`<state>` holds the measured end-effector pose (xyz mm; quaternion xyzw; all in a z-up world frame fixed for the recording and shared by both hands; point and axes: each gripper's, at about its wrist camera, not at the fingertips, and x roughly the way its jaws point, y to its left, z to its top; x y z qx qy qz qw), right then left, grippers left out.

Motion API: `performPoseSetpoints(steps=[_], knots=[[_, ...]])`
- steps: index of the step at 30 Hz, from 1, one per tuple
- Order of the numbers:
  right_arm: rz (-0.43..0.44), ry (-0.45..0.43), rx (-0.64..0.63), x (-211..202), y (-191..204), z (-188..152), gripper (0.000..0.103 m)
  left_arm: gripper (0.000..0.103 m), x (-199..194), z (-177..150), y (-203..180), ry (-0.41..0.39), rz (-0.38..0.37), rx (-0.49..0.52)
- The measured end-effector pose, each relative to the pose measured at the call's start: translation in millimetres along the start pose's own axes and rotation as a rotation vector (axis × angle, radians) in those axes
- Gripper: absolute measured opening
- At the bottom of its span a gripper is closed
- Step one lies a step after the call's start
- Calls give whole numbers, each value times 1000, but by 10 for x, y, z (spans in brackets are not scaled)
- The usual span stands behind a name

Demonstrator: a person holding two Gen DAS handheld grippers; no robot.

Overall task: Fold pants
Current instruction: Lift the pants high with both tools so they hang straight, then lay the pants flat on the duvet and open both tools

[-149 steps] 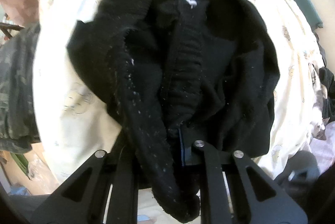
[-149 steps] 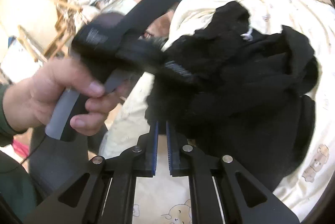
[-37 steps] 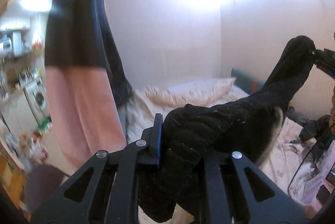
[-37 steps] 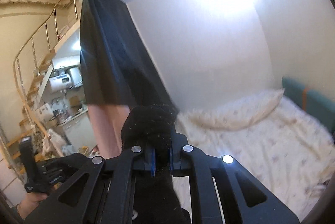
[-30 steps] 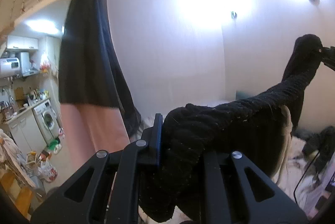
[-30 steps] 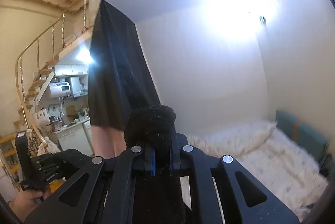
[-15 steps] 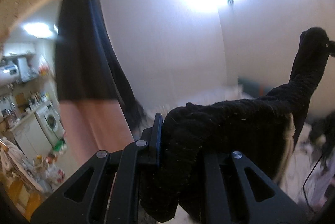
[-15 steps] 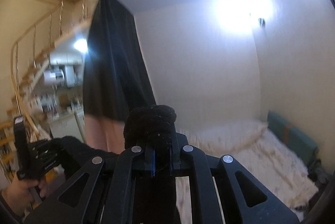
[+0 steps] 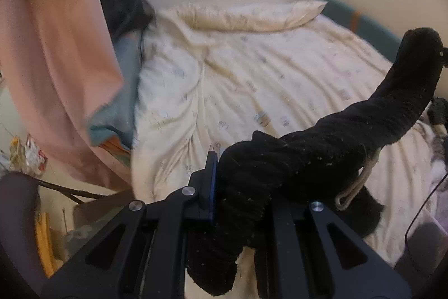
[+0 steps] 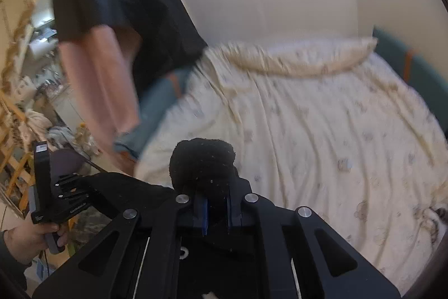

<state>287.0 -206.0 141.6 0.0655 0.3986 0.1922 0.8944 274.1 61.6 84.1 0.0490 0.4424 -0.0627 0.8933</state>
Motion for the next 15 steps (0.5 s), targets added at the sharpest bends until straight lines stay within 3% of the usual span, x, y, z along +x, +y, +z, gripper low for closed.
performPoseSetpoints(steps=[4,8,10,12,13,14,15], knots=[[-27,16,38,693,-253,308,9,10,605,283,217,-8,34,1],[-137,47,42,1481,-426,1013,9,10,1268,814,451,-12,116,36],[-245,9,23,1849,-495,1478,9,10,1516,1290,475,-76,227,109],[-344,-84,-34,1979,-436,1809,10,11,1586,1712,470,-170,328,147],[-376,-115,-43,2047,-408,1906,12,14,1657,1891,481,-181,367,143],[-397,-115,-31,2137,-390,1968,29,29,1793,2050,508,-135,396,130],[-399,-73,-8,2230,-385,1987,68,75,2012,2159,562,-22,452,113]])
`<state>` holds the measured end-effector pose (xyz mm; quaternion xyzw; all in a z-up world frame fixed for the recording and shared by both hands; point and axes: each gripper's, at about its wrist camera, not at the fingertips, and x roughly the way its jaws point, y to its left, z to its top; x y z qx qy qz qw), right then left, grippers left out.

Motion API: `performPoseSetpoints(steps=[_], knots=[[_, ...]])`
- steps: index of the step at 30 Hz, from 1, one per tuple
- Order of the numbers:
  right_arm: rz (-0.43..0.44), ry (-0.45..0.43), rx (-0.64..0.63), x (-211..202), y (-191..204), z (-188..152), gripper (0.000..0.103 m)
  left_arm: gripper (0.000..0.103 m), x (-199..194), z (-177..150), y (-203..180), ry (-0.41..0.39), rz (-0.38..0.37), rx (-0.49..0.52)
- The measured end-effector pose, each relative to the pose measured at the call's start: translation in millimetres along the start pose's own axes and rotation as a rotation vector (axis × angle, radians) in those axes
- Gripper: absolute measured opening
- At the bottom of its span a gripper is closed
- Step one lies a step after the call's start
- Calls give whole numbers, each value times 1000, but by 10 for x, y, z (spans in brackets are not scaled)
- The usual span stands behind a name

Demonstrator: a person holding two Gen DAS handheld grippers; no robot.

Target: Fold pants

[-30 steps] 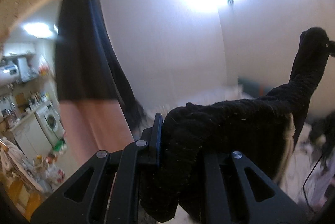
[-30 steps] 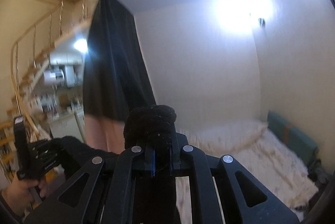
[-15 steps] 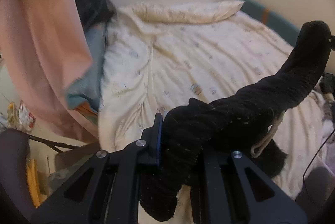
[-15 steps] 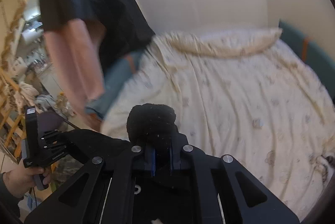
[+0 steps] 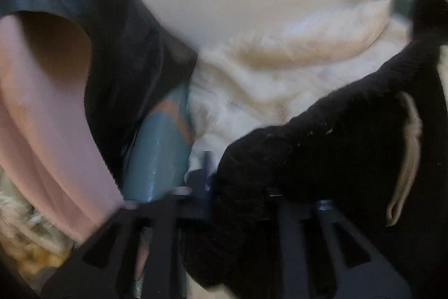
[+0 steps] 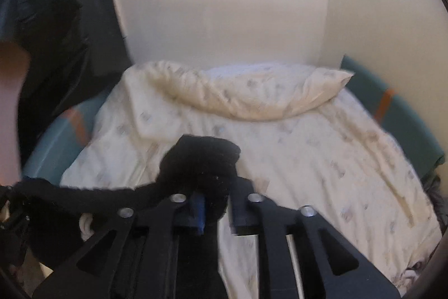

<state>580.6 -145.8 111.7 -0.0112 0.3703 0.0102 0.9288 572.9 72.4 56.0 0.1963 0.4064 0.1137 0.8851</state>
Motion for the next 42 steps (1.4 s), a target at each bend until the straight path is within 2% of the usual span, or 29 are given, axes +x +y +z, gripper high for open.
performPoseSetpoints(steps=[1,2,4,6,9,11,13,17,21,23,25,28,31,34,37,42], knots=[[16,48,-1,91,33,-18,86,92,178,19,-15,98,42,-13],[32,56,-13,124,72,-58,99,95,209,0,-24,106,47,-35],[17,55,-52,179,122,-236,99,95,162,-121,-91,48,-63,-89],[33,101,-74,280,125,-429,99,95,226,-276,-230,94,-140,-102],[88,169,-80,367,94,-765,99,95,231,-518,-383,101,-161,-112],[105,188,-100,333,98,-956,99,95,223,-682,-413,130,-215,-155],[131,201,-114,214,89,-1125,99,95,151,-824,-415,159,-236,-209],[165,173,-53,-169,-37,-1311,99,95,-172,-1057,-300,157,-279,-330],[188,155,4,-545,-164,-1545,99,95,-551,-1234,-276,139,-302,-350],[202,132,25,-748,-222,-1754,99,95,-759,-1355,-282,120,-338,-348],[220,136,36,-836,-260,-1987,99,95,-1018,-1626,-316,92,-399,-342],[245,161,44,-930,-299,-2383,99,95,-1243,-1972,-336,98,-390,-328],[246,174,59,-1070,-343,-2741,99,95,-1436,-2275,-304,102,-395,-355],[260,179,92,-1264,-392,-3082,99,95,-1659,-2526,-306,77,-340,-358],[293,180,134,-1491,-472,-3377,99,95,-1903,-2808,-333,58,-370,-368],[325,188,151,-1899,-592,-3825,99,95,-2214,-3281,-387,81,-414,-356]])
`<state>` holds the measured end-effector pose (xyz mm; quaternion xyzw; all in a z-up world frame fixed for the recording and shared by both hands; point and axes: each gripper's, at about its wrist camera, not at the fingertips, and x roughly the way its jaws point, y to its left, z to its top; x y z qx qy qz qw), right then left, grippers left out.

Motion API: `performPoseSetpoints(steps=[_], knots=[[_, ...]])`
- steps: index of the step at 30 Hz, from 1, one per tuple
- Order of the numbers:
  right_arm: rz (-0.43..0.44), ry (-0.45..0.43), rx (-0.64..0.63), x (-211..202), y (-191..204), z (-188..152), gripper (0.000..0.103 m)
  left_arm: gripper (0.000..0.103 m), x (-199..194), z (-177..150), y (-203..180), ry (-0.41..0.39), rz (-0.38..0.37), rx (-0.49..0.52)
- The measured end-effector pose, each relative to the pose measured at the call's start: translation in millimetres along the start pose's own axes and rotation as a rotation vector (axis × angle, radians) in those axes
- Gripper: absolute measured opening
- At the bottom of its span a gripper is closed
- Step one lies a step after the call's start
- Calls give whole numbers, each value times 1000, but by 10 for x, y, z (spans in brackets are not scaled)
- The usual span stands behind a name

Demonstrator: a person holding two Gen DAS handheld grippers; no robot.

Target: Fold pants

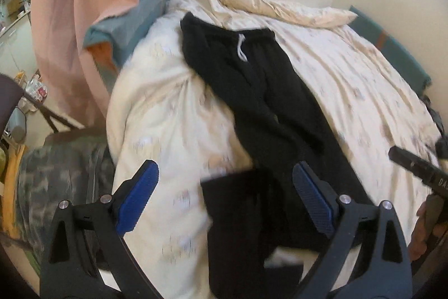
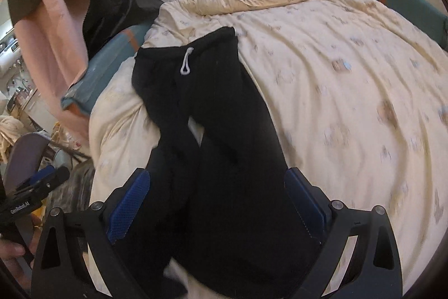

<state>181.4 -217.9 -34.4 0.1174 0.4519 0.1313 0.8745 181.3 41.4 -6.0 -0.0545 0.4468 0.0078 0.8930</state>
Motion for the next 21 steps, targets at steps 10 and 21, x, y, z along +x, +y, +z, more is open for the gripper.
performPoseSetpoints(steps=[10,21], knots=[[30,55,41,-330,-136,-902,99,95,-206,-1017,87,86,13,-5],[68,158,227,-128,-444,-1407,99,92,381,-1555,-342,255,-11,105]])
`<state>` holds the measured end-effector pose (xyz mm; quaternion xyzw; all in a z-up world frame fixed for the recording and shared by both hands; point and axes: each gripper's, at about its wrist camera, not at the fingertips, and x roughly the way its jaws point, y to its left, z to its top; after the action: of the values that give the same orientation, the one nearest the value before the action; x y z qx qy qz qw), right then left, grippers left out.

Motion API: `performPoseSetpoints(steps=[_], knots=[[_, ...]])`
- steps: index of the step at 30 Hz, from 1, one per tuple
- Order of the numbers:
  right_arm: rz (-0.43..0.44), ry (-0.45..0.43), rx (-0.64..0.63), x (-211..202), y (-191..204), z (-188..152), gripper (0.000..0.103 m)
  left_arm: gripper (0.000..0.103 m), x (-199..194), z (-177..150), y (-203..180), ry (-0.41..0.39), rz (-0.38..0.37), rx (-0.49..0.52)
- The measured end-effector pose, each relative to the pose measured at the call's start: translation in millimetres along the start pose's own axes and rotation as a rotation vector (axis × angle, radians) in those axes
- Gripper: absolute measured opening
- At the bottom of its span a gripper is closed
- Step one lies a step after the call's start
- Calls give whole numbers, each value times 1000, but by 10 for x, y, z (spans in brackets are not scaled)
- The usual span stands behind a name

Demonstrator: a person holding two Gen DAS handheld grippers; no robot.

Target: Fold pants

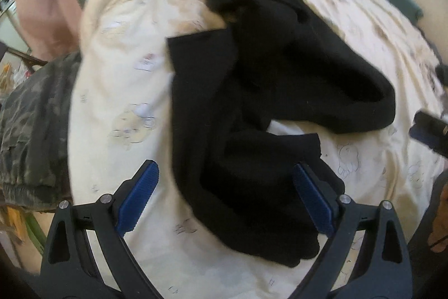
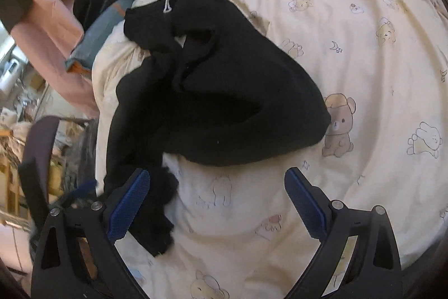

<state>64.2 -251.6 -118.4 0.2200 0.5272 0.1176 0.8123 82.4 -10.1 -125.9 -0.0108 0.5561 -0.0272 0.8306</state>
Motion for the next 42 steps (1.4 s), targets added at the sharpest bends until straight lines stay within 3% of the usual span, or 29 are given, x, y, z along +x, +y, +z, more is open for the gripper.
performPoseSetpoints(steps=[1,2,5,7,8,10,12,15,18,20,22,25,28,31,32,35,39,42], knots=[[3,1,14,17,-19,3,99,86,57,20,-36,14,3,-8],[12,5,30,30,-43,13,99,69,118,36,-54,23,-1,-19],[16,-6,41,-5,-77,27,99,63,278,69,-131,53,46,-44],[12,-11,44,-22,-79,58,99,42,335,77,-167,60,54,-48],[14,-11,52,-33,-97,58,99,26,341,86,-179,63,63,-45],[19,-11,66,-54,-123,32,99,17,274,99,-173,63,55,-42],[23,-19,79,-83,-140,31,99,12,96,98,-126,52,-16,-65],[30,-32,88,-120,-139,42,99,11,-371,68,-47,3,-166,-96],[35,-40,91,-149,-136,47,99,9,-1019,-45,-1,-82,-372,-90],[38,-43,95,-167,-150,49,99,9,-1272,-135,41,-118,-441,-89],[31,-44,100,-172,-164,54,99,8,-1354,-268,163,-95,-493,-130],[30,-33,115,-133,-193,63,99,8,-1073,-405,247,38,-444,-145],[28,-16,121,-78,-181,52,99,9,-664,-599,309,164,-263,-127],[16,-14,91,-81,-129,35,99,9,-401,-699,362,253,-149,-117],[6,-17,75,-90,-105,30,99,13,-374,-704,365,261,-138,-110],[-3,-20,68,-95,-110,36,99,52,-426,-644,336,251,-87,-101],[19,-10,109,-73,-180,45,99,56,-633,-353,248,133,-85,-104],[37,-8,135,-61,-211,54,99,56,-600,-119,111,114,-137,-123]])
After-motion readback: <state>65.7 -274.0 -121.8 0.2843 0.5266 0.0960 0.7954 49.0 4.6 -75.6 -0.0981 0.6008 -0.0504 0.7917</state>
